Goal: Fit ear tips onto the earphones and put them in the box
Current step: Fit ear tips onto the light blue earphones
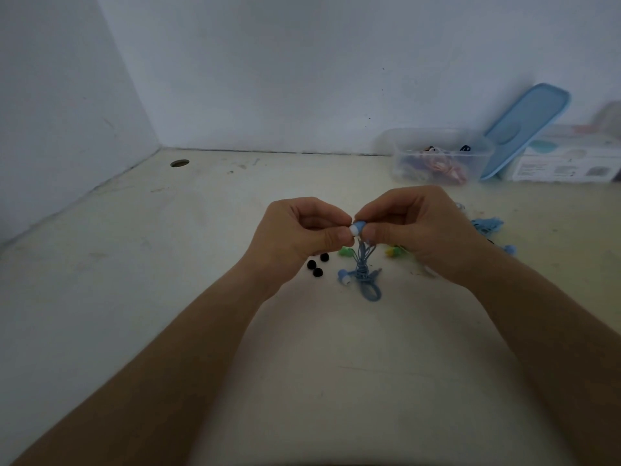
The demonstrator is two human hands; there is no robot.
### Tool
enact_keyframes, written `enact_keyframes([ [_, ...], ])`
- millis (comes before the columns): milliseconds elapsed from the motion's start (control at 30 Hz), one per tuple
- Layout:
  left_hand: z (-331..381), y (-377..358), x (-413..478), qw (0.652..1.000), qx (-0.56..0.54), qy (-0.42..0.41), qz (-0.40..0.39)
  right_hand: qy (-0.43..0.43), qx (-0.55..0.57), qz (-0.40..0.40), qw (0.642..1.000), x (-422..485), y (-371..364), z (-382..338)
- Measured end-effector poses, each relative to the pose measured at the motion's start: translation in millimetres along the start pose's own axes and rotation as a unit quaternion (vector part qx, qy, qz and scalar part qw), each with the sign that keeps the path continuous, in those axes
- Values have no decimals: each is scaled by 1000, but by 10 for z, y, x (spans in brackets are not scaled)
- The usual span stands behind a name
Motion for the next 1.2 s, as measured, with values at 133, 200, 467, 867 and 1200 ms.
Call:
enact_keyframes([
  [133, -3, -3, -3, 1000, 2, -1, 4, 5, -3, 7, 1000, -11, -9, -25],
  [200, -11, -1, 0, 1000, -3, 1, 3, 2, -8, 8, 1000, -8, -10, -18],
  [467, 1, -10, 8, 1000, -14, -11, -6, -1, -6, 2, 1000, -7, -11, -7],
  [867, 41, -31, 32, 999, -3, -47, -15, -17, -4, 22, 1000, -18, 35, -6],
  [1200, 105, -107, 18, 996, 31, -63, -51, -30, -9, 18, 999, -16, 35, -2],
])
Point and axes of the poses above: each hand's wrist, its own x-axis towards the middle knuckle, its own y-axis out of the back of the hand, z = x × y, the point moved 9 cm from there along x, towards the middle knuckle, and after that the axes turned 5 degrees about -z, right-handed, at the moved point
